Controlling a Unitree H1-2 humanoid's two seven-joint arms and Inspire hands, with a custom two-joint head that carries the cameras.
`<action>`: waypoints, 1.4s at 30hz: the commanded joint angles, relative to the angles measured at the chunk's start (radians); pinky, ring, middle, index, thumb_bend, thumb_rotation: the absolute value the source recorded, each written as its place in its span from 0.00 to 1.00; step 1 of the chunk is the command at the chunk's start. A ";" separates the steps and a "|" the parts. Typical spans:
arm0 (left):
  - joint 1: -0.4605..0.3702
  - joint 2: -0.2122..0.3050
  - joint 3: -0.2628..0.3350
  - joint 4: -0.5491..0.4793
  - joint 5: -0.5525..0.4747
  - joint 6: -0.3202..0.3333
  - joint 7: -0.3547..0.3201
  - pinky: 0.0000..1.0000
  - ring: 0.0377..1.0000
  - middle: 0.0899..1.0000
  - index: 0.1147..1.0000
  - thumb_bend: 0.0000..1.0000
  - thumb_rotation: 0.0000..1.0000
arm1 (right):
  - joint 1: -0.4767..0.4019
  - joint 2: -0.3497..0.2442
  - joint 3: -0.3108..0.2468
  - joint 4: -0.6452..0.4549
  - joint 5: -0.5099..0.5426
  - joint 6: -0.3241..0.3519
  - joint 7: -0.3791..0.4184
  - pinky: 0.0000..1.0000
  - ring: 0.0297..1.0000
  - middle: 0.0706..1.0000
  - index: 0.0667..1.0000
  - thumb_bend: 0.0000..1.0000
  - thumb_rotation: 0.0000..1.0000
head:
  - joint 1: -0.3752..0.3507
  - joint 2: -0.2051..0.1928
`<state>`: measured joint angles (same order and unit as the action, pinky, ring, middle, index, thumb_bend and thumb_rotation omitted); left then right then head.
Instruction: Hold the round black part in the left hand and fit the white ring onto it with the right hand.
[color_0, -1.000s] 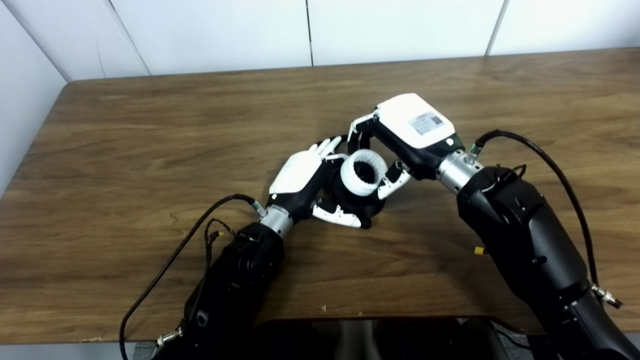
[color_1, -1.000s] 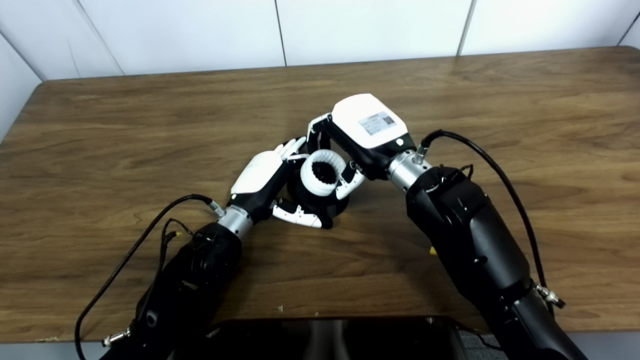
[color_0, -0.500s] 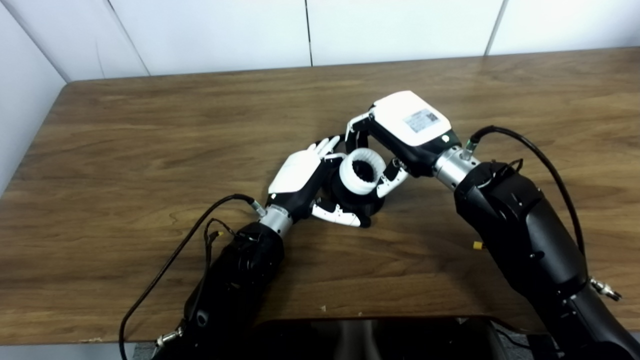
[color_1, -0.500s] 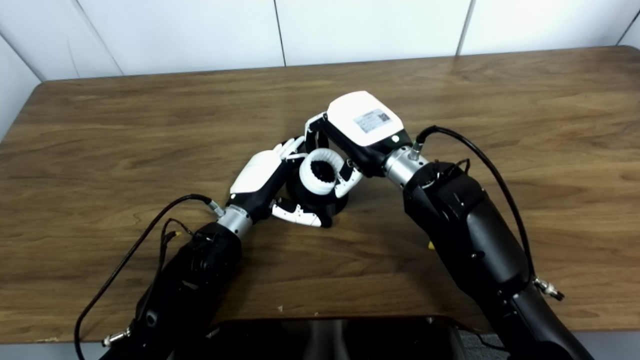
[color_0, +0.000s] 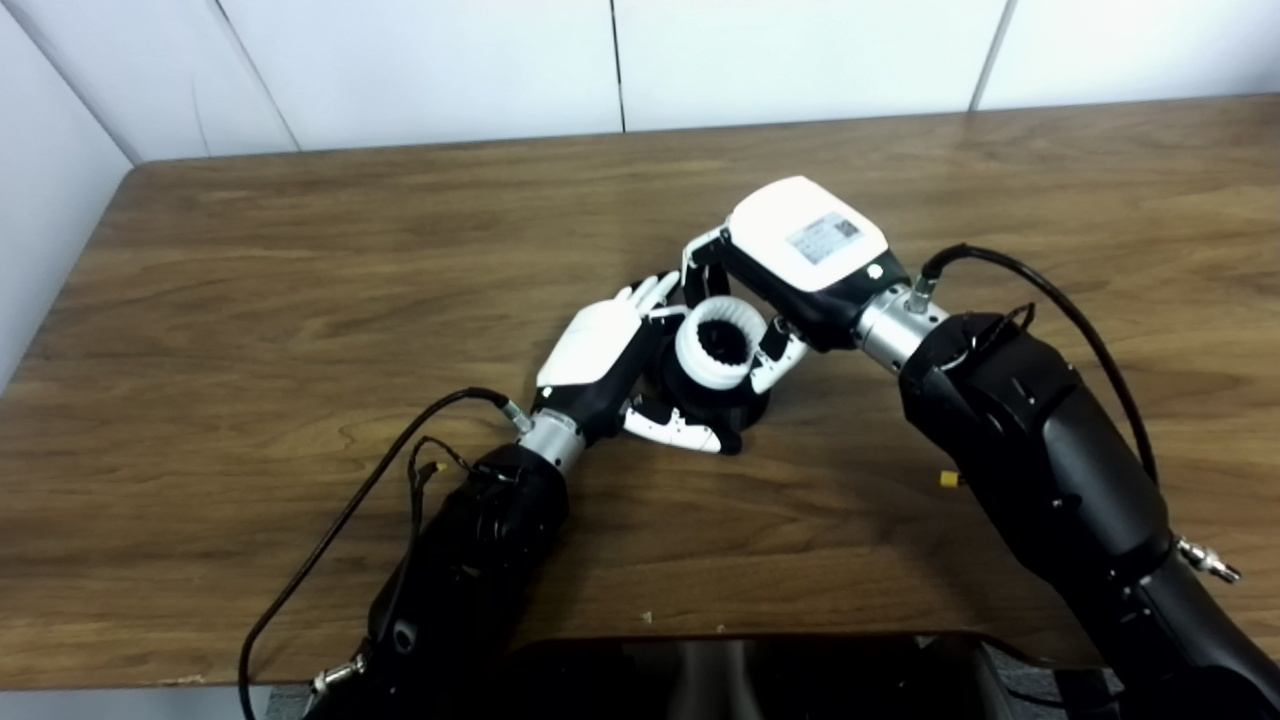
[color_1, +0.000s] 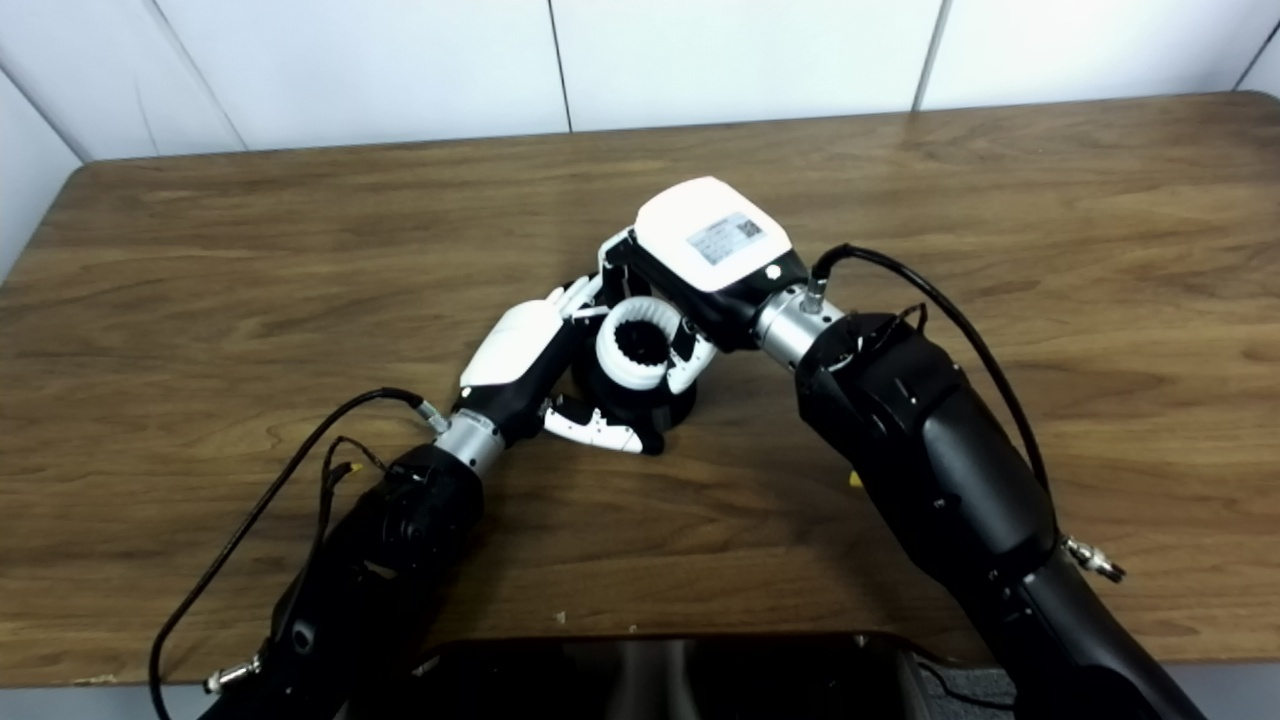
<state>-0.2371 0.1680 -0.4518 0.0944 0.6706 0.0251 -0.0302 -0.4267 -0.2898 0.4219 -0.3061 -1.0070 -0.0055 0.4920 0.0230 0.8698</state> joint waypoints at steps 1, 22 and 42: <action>-0.012 0.008 -0.020 0.011 0.046 0.013 -0.024 1.00 1.00 1.00 0.61 1.00 0.33 | -0.035 0.011 0.013 -0.033 0.001 -0.028 0.008 0.79 0.63 0.43 0.48 0.53 0.01 | 0.001 0.000; -0.018 0.011 -0.024 0.015 0.053 0.009 -0.021 1.00 1.00 1.00 0.63 1.00 0.35 | -0.062 -0.020 0.050 -0.057 -0.034 -0.055 0.130 0.82 0.67 0.59 0.46 0.52 0.15 | 0.002 0.005; -0.014 0.010 -0.016 0.010 0.037 0.010 -0.026 1.00 1.00 1.00 0.60 1.00 0.34 | -0.070 -0.030 0.027 -0.083 -0.017 -0.044 0.252 0.80 0.77 0.80 0.82 1.00 0.54 | 0.005 0.005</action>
<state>-0.2417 0.1686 -0.4584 0.0929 0.6720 0.0245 -0.0372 -0.4683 -0.3231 0.4634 -0.3694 -1.0293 -0.0396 0.7550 0.0276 0.8744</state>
